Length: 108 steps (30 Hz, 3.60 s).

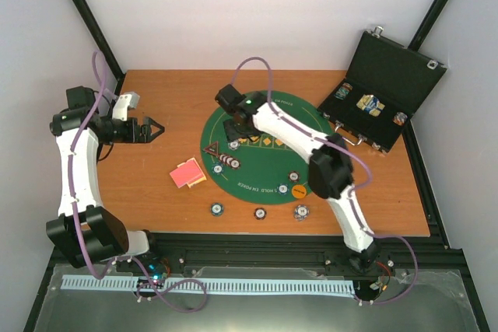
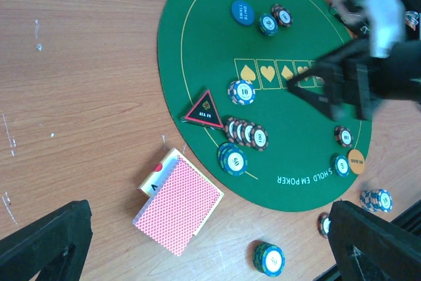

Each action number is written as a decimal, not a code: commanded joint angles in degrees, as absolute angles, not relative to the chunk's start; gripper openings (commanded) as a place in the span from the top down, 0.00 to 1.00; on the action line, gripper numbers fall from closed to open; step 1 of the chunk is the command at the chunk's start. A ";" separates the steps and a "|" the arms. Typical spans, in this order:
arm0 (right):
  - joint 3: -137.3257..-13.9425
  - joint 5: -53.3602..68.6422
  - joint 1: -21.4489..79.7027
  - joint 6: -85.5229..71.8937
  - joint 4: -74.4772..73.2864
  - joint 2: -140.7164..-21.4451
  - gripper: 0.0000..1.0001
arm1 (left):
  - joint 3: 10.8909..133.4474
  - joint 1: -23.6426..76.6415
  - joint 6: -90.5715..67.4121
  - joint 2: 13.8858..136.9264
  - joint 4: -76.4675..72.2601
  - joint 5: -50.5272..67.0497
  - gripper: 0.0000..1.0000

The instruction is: Distribute texas hold em gaming equipment

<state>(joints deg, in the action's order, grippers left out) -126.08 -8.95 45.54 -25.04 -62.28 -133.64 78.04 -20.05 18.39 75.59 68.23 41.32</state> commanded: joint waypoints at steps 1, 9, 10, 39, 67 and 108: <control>-109.90 -13.07 47.66 -27.48 -61.20 -115.85 0.29 | 78.58 -20.57 19.58 74.02 69.04 41.74 0.00; -69.70 -13.29 52.17 -38.69 -53.59 -88.78 0.22 | 78.40 -20.57 21.11 74.53 70.09 42.16 0.00; -66.03 -13.05 52.50 -39.93 -53.42 -86.20 0.21 | 78.53 -20.57 21.02 74.77 70.24 42.34 0.00; -39.54 -8.45 54.84 -48.06 -45.77 -73.30 0.21 | 78.80 -20.57 18.46 73.99 69.17 42.79 0.00; -38.69 -9.98 54.71 -48.30 -44.59 -75.24 0.41 | 78.23 -20.57 18.98 73.43 69.17 41.97 0.00; -66.62 -12.81 44.11 -34.80 -54.34 -81.80 0.69 | 78.44 -20.57 19.45 73.54 69.96 42.28 0.00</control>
<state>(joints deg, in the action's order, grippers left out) -59.94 -10.92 49.82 -41.21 -54.33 -76.40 76.86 -20.14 19.14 73.97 68.97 41.78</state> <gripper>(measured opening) 0.422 0.996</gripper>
